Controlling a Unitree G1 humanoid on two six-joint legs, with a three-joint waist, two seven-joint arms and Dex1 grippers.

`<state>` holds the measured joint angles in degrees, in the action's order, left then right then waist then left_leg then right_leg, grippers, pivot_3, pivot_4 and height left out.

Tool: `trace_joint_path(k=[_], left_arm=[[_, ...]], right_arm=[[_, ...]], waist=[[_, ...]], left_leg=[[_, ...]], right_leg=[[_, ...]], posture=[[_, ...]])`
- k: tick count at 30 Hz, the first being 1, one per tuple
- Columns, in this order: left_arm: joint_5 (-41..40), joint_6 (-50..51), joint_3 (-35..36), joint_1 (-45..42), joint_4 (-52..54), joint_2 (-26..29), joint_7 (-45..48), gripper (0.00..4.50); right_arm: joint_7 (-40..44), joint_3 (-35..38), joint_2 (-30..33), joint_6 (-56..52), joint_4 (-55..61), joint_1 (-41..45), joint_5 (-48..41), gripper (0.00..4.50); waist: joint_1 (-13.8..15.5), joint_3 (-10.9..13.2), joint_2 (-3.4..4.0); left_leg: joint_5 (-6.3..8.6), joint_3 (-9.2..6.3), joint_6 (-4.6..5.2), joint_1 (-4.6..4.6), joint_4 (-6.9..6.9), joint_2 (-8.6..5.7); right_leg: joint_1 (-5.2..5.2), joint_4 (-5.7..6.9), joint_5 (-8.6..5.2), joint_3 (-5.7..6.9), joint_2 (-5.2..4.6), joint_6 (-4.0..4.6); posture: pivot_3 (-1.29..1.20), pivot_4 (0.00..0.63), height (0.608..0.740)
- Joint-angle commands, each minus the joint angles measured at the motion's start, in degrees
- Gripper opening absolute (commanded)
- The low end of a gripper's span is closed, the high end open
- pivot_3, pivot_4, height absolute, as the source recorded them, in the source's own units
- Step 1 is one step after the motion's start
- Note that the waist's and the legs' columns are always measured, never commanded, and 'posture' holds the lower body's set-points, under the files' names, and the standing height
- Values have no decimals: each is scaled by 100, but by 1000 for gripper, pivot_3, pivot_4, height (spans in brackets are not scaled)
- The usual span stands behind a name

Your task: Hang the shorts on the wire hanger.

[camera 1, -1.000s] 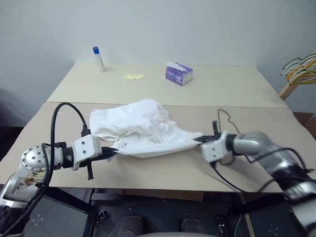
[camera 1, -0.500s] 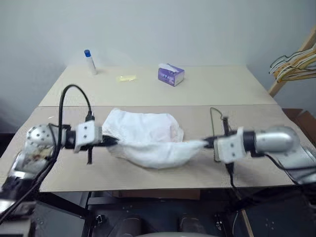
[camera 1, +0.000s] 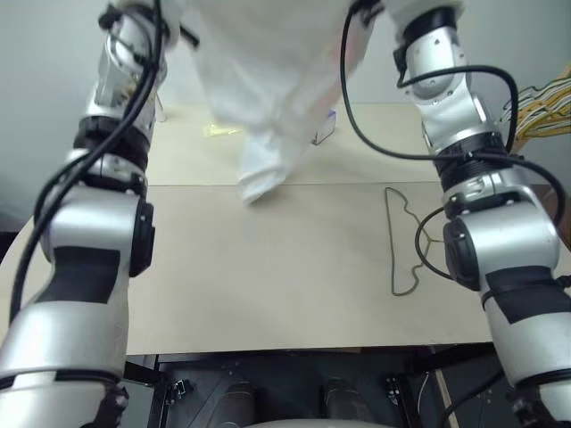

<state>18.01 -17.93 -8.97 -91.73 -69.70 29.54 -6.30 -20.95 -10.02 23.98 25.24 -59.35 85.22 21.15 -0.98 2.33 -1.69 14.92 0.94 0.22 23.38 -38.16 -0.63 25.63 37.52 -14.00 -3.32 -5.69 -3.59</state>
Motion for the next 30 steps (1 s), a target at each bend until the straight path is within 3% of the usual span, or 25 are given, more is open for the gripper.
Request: trace_joint_path(k=[1, 7, 12, 16, 21, 23, 30], left_arm=[[230, -484, 69, -180, -221, 384, -879, 0], [138, -1341, 5, 614, -31, 444, 180, 0], [-621, -1905, 197, 2038, 862, 687, 2446, 0], [-1422, -1884, 118, 3723, 2581, 1243, 4388, 0], [-2000, -1087, 172, 5403, 4231, 1890, 5626, 0], [-2091, -942, 119, 5954, 4689, 2197, 6128, 0], [-2906, -291, 205, 7581, 6504, 3269, 7729, 0]], right_arm=[[-429, 364, 334, 591, -296, -134, -133, 50], [1231, 183, 524, 1078, -128, -1388, -356, 50], [2902, -31, 838, 1700, 775, -2733, -590, 50], [3879, -327, 1184, 2178, 1373, -3657, -521, 50], [4427, -537, 1393, 2493, 1729, -4339, -394, 50], [4468, -630, 1494, 2661, 1819, -4531, -177, 50], [4422, -804, 1932, 3035, 2324, -5235, 464, 50]], waist=[[-19, 0, 0], [-114, 0, 1], [-229, 0, 2], [-400, -1, 3], [-521, -2, 3], [-511, -2, 3], [-409, -2, 4]], left_leg=[[1, 3, 2, -3, 6, -2], [-15, 62, 25, -34, -22, -2], [-20, 58, 86, -75, -21, 1], [-37, 32, 56, -67, -59, 25], [-27, 33, 68, -65, -70, 38], [1, 38, 117, -88, -73, 44], [27, 53, 146, -176, -72, 57]], right_leg=[[-1, -3, 0, 1, -2, 0], [-112, -111, -2, 17, -3, -3], [-168, -132, 51, 23, 0, -21], [-158, -120, 52, 2, 18, -21], [-154, -118, 53, -14, 24, -22], [-166, -95, 52, -23, 24, -22], [-247, -90, 50, -33, 31, -21]], posture=[[39, 0, 740], [38, 0, 740], [33, 0, 740], [34, 0, 740], [44, 0, 740], [47, 0, 740], [52, 4, 740]])
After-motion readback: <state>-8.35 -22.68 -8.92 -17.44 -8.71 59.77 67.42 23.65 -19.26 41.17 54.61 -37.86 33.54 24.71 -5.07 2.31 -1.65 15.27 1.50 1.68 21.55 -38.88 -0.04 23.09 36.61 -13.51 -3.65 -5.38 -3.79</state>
